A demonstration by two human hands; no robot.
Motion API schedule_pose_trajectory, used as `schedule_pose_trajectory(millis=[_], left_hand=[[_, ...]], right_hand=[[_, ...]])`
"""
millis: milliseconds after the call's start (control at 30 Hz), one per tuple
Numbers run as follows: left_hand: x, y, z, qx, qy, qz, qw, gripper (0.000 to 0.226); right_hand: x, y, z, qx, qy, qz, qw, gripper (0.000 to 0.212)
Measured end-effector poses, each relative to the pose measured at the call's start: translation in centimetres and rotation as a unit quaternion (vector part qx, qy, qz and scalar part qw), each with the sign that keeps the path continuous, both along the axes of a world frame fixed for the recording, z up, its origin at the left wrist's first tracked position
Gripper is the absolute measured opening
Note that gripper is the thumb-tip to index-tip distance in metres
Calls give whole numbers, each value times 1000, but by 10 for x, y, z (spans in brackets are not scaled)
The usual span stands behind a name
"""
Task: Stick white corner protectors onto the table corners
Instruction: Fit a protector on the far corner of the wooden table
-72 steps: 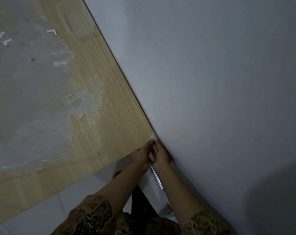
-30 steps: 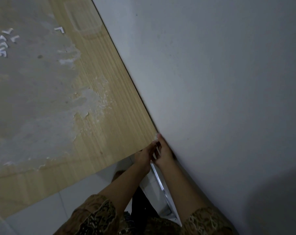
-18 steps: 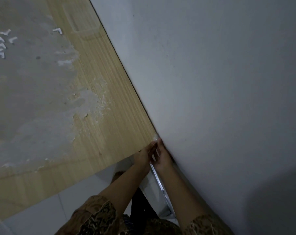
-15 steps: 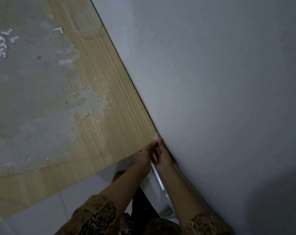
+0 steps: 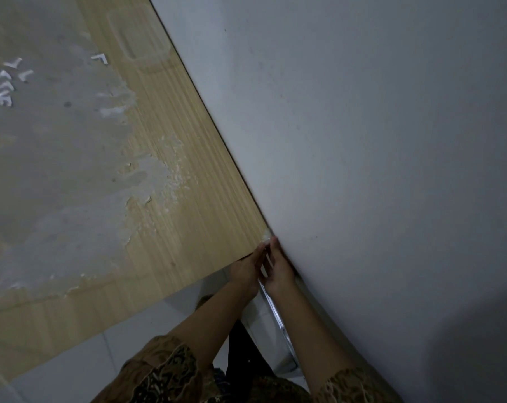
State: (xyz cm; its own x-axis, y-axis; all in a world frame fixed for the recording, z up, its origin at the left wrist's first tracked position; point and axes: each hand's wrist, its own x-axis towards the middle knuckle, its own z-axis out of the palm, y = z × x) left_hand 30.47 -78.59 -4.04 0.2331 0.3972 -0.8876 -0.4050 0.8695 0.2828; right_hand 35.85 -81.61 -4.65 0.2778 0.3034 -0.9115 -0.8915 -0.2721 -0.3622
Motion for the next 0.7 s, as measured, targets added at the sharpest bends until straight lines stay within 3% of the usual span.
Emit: schedule_pose_trajectory(millis=[167, 400, 567, 700], left_hand=[[-4, 2, 2, -32, -16, -28, 999, 31], [-17, 8, 16, -35, -40, -94, 994, 14], [-38, 9, 27, -52, -44, -138, 988, 15], [-59, 17, 44, -23, -45, -184, 982, 16]], right_hand=[[-1, -2, 0, 9, -11, -7, 1000, 41], [-10, -12, 4, -16, -33, -39, 999, 18], [-23, -14, 18, -79, -93, -1, 993, 20], [-34, -9, 37, -44, -88, 6, 995, 18]])
